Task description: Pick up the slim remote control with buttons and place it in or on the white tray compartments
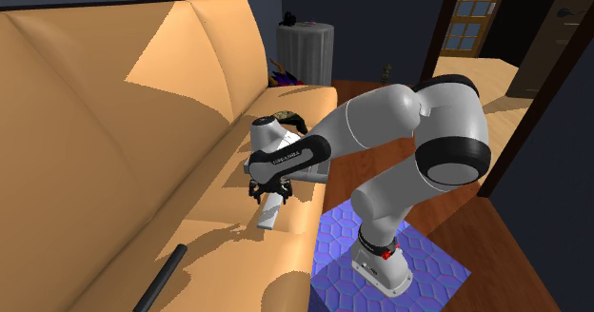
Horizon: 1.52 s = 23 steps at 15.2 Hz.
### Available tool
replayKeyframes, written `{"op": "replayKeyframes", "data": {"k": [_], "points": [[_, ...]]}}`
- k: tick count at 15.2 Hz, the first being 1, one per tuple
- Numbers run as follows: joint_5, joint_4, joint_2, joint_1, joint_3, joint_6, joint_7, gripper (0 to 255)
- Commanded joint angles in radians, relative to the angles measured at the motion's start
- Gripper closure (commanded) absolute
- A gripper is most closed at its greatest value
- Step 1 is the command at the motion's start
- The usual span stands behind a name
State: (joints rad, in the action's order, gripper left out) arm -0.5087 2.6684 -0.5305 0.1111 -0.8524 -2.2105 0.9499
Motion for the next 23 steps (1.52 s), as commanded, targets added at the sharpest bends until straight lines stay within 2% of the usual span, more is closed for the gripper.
{"op": "replayKeyframes", "data": {"k": [1, 9, 10, 19, 23], "points": [[-0.003, 0.017, 0.030, 0.010, -0.024, -0.048, 0.002, 0], [-0.003, 0.017, 0.030, 0.010, -0.024, -0.048, 0.002, 0], [-0.003, 0.017, 0.030, 0.010, -0.024, -0.048, 0.002, 255], [-0.003, 0.017, 0.030, 0.010, -0.024, -0.048, 0.003, 255], [0.001, -0.007, -0.018, -0.006, 0.014, 0.025, -0.002, 255]]}}
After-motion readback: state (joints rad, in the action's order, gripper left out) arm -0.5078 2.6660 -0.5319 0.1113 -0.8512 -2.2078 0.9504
